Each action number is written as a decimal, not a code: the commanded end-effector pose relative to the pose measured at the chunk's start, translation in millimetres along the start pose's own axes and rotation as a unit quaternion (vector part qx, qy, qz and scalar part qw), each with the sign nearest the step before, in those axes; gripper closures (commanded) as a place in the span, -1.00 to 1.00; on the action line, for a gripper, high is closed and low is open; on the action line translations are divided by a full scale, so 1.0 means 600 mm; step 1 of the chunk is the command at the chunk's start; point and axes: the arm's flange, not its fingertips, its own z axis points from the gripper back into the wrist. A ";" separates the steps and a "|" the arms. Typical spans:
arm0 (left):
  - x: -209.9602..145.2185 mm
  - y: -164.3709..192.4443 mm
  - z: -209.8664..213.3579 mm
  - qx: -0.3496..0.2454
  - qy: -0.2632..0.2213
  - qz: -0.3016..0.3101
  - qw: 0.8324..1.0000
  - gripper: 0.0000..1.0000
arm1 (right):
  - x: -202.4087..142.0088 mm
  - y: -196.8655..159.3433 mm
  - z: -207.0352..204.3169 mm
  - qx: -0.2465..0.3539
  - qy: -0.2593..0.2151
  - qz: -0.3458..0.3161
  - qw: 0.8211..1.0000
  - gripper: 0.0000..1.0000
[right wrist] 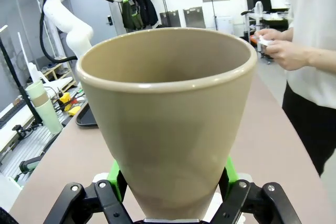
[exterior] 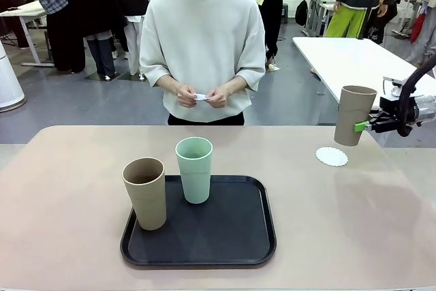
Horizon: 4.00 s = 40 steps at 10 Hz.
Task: Place coasters on the table and set cups on them.
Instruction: Pick up one Reusable plastic cup and place it on a coaster set by the human.
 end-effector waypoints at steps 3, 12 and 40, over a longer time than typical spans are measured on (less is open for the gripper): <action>-0.002 -0.001 0.002 -0.005 -0.001 -0.004 1.000 -1.00 | -0.020 -0.016 -0.015 0.008 0.028 0.028 0.999 -0.64; -0.002 -0.001 0.002 -0.005 -0.001 -0.004 1.000 -1.00 | -0.025 -0.014 -0.023 0.007 0.010 0.024 1.000 -0.64; -0.002 -0.001 0.002 -0.005 -0.001 -0.004 1.000 -1.00 | -0.088 -0.074 -0.028 0.027 0.000 0.099 0.995 -0.64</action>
